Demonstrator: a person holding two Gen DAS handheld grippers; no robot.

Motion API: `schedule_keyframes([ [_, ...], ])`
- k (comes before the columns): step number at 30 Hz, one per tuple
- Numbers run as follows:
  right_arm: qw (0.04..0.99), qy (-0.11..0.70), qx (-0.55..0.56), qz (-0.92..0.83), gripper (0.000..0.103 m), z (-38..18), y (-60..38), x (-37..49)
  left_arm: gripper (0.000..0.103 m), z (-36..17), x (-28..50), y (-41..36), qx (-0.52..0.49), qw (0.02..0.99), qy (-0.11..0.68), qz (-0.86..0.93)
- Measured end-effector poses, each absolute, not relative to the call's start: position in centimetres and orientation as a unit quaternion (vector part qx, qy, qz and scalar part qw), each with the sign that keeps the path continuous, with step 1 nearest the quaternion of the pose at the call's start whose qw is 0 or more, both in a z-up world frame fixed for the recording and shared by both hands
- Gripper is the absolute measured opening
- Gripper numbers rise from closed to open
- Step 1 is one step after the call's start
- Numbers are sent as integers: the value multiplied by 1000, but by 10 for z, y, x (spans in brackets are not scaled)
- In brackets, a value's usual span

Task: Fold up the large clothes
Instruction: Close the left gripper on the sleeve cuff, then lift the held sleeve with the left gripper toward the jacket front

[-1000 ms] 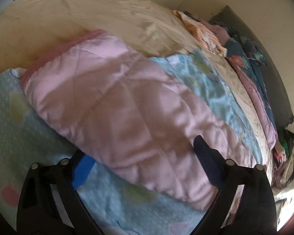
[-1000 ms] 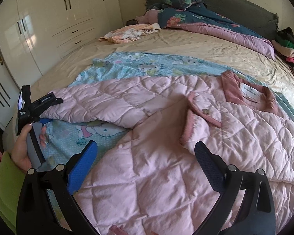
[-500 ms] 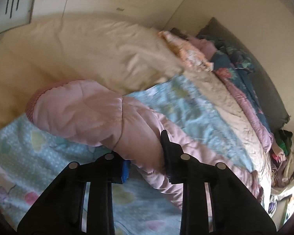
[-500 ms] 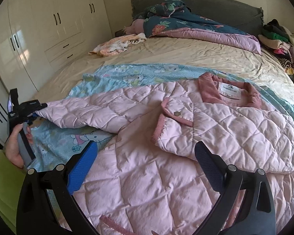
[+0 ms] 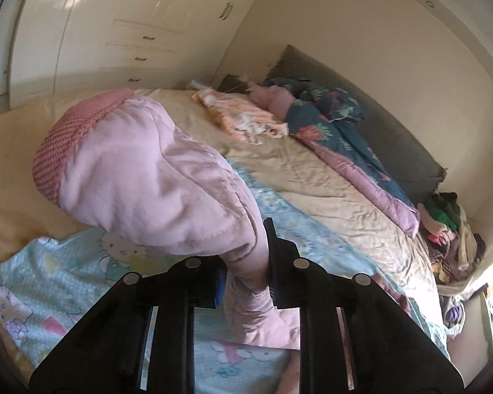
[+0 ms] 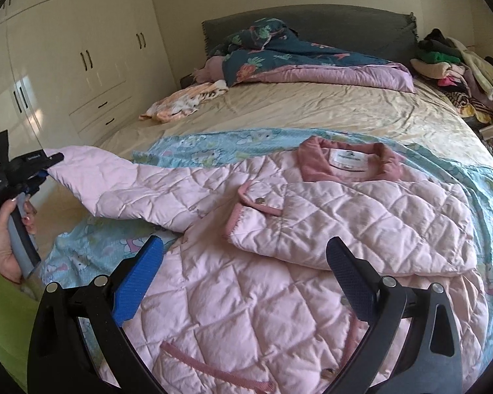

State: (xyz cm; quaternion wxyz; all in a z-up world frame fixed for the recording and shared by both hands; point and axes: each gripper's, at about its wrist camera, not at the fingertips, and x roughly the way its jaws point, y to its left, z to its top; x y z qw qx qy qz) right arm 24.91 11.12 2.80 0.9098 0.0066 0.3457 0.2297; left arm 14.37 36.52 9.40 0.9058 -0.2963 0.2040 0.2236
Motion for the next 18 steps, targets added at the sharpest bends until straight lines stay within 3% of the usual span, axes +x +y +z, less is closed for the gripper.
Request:
schedule_keyframes([
  [18, 926, 338, 26, 167, 99, 28, 45, 238, 12, 145, 165, 279, -230, 942, 189, 156],
])
